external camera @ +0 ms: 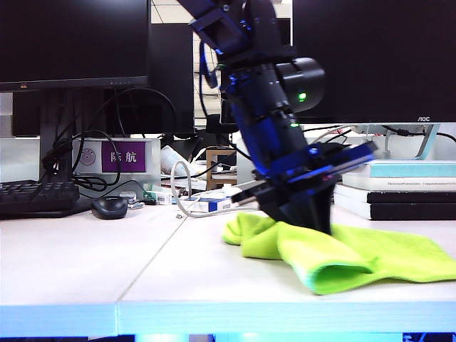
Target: Wipe the table from left to right using the rag.
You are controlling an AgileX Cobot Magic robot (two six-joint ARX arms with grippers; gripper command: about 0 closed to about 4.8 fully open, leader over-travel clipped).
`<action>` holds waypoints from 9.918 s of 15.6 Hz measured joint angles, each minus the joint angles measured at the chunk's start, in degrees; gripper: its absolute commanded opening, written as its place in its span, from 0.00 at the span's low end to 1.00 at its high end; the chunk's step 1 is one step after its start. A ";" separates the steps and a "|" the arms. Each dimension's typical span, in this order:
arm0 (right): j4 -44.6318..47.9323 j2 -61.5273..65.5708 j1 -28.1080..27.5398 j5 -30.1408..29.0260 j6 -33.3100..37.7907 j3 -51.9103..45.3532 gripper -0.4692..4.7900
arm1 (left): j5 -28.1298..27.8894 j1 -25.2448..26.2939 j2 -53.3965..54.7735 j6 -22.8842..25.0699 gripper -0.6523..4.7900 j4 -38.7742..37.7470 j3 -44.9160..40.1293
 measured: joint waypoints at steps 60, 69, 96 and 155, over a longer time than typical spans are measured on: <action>0.59 -0.28 0.00 0.70 0.02 -0.02 0.09 | 7.78 -10.99 25.99 -13.44 0.65 1.73 44.83; 0.90 -0.90 0.02 1.44 0.02 -0.02 0.09 | 10.25 -10.91 25.53 -14.51 0.65 -1.68 52.72; 0.52 -19.19 0.00 35.89 1.97 0.00 0.09 | 15.19 -5.51 11.47 -18.27 0.91 4.81 57.37; 23.04 -2.89 -43.85 -5.18 -0.15 -7.67 0.64 | 38.14 8.59 7.56 -33.88 1.00 24.92 57.22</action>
